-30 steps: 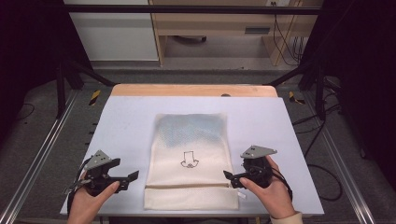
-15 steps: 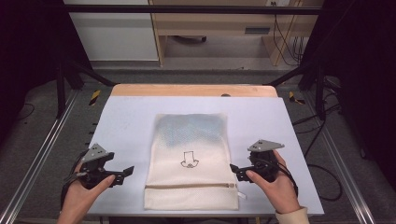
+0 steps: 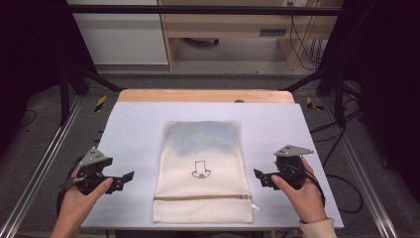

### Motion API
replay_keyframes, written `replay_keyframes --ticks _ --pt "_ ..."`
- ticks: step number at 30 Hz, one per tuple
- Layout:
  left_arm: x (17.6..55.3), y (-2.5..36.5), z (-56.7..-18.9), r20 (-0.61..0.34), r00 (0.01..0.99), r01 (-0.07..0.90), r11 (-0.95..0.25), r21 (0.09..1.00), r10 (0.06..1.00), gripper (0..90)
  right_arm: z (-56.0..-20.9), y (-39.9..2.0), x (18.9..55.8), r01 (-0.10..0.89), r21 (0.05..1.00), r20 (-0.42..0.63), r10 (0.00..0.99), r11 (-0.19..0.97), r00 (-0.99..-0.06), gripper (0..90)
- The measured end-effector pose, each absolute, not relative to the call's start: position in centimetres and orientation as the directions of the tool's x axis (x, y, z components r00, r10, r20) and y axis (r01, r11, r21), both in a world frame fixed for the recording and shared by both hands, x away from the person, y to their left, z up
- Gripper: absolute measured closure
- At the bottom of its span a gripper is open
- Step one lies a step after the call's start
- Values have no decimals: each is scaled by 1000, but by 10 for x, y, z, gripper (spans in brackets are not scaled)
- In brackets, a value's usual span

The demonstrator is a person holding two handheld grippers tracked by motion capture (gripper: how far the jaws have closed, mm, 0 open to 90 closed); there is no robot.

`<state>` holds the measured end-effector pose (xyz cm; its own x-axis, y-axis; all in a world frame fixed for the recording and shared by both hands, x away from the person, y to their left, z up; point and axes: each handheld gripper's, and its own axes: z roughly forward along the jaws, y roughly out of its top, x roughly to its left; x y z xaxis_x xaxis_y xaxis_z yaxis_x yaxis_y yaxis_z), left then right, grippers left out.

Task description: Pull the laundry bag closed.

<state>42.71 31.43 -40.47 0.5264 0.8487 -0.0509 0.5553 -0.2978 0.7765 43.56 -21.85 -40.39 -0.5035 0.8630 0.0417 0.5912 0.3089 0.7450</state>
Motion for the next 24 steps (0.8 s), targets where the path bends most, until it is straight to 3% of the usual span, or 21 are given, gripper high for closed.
replay_keyframes --ticks 24 --pt "444 338 -436 -16 461 611 -304 731 887 46 -437 -255 447 669 709 58 927 223 -370 65"
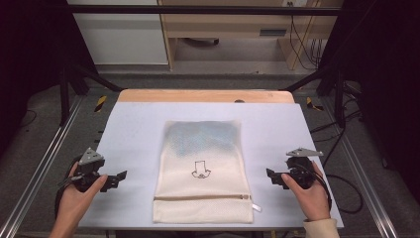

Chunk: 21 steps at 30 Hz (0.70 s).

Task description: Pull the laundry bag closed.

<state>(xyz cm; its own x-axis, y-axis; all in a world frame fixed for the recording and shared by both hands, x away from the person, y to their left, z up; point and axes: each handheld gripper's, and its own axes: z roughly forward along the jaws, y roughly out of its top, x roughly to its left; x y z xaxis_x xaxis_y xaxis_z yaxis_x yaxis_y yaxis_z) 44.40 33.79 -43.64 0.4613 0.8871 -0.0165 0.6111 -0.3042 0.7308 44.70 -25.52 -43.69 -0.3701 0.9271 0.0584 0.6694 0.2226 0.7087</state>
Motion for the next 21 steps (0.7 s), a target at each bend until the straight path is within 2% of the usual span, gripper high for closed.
replay_keyframes --ticks 9,13,21 --pt "446 339 -451 59 466 616 -372 695 883 42 -455 -260 451 677 699 57 926 229 -372 64" --pt "444 341 -456 63 462 618 -372 692 885 43 -462 -261 450 677 699 54 928 229 -369 74" --pt "434 335 -458 93 477 575 -390 719 874 46 -472 -259 438 676 702 37 937 223 -347 72"
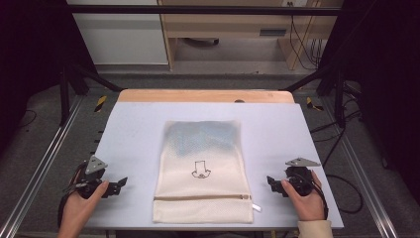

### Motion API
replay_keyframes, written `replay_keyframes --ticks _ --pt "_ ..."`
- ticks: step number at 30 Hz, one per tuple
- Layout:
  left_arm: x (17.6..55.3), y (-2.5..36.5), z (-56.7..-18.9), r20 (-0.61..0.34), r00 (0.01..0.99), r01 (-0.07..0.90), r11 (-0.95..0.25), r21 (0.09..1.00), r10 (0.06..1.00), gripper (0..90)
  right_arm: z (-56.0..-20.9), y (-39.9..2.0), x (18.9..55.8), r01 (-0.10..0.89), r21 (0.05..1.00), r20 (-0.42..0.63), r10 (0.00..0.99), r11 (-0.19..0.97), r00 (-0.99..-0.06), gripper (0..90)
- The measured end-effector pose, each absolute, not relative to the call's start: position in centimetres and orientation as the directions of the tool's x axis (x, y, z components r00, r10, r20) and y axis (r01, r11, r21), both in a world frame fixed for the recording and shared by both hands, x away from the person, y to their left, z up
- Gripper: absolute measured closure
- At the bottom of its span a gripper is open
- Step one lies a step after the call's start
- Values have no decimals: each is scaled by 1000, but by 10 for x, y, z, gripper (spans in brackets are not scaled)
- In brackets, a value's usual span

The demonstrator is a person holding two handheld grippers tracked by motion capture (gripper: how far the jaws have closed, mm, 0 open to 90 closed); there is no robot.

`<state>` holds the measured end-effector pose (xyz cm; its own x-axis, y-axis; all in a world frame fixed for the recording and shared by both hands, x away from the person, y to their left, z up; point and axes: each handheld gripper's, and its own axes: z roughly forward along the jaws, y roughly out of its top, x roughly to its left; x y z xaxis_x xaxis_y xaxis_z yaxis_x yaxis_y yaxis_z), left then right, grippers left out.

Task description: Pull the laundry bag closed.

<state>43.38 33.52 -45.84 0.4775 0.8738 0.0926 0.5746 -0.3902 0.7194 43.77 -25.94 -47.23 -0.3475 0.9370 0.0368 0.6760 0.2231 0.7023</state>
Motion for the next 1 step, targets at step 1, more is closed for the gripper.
replay_keyframes --ticks 1 --pt "432 333 -457 104 484 562 -399 725 869 45 -472 -259 437 673 704 38 934 227 -354 72"
